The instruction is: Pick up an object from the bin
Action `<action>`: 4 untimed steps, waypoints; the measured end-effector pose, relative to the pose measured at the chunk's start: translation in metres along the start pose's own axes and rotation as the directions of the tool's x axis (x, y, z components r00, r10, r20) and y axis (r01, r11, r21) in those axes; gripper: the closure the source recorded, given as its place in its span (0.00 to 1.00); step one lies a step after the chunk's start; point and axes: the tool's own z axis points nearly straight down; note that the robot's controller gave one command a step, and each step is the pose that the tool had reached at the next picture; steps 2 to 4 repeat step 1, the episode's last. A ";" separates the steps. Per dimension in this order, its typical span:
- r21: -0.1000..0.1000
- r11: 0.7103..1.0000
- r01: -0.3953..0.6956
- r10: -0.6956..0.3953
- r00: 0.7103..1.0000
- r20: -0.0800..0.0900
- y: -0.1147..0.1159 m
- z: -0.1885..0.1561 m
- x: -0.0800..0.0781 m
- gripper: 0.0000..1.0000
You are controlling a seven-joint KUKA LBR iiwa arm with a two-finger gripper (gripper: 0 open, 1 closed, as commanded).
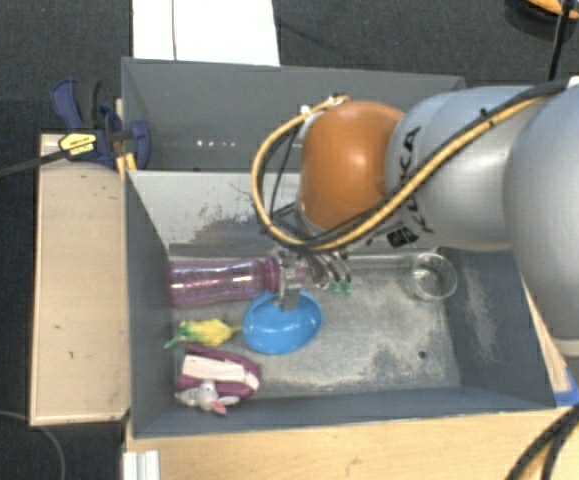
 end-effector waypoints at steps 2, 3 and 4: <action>0.000 1.000 0.000 0.000 1.000 0.002 0.000 -0.020 0.000 1.00; 0.000 1.000 0.000 0.000 1.000 0.002 0.000 -0.020 0.000 1.00; 0.000 1.000 0.000 0.000 1.000 0.002 0.000 -0.020 0.000 1.00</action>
Offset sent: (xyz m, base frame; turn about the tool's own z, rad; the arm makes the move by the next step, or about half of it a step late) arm 0.0000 0.0000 0.0372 0.0000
